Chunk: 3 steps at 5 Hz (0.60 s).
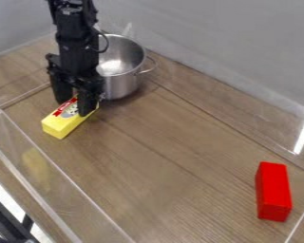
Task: Put butter into the silver pot
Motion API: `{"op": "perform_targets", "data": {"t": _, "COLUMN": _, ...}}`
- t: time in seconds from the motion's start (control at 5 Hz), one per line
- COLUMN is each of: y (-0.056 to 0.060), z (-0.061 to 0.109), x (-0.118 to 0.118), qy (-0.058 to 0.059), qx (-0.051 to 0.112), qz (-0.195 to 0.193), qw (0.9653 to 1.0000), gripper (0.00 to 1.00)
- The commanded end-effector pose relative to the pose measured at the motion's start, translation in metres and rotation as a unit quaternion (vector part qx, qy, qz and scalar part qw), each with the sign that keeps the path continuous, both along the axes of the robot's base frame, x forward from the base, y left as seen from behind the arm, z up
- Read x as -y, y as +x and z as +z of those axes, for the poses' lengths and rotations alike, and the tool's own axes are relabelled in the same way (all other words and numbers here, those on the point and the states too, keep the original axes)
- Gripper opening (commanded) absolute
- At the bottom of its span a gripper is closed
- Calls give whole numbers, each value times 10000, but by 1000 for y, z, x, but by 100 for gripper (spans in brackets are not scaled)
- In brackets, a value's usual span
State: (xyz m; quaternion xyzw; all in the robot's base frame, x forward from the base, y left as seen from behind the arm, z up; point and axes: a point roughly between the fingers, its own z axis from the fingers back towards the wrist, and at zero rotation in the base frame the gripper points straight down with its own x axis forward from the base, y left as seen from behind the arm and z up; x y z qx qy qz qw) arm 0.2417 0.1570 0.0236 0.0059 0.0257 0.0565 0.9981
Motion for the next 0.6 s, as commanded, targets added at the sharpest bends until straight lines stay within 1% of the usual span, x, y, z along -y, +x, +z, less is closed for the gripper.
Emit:
{"op": "perform_targets", "data": {"t": 0.0, "y": 10, "z": 19, "x": 4, "qy": 219, "qx": 336, "qz": 68, "qw": 9992, "gripper": 0}}
{"op": "perform_targets", "data": {"t": 0.2, "y": 5, "z": 13, "x": 20, "qy": 222, "qx": 329, "qz": 100, "qw": 9992, "gripper": 0}}
{"op": "perform_targets", "data": {"t": 0.4, "y": 2, "z": 13, "x": 35, "qy": 257, "qx": 349, "qz": 96, "qw": 9990, "gripper": 0}}
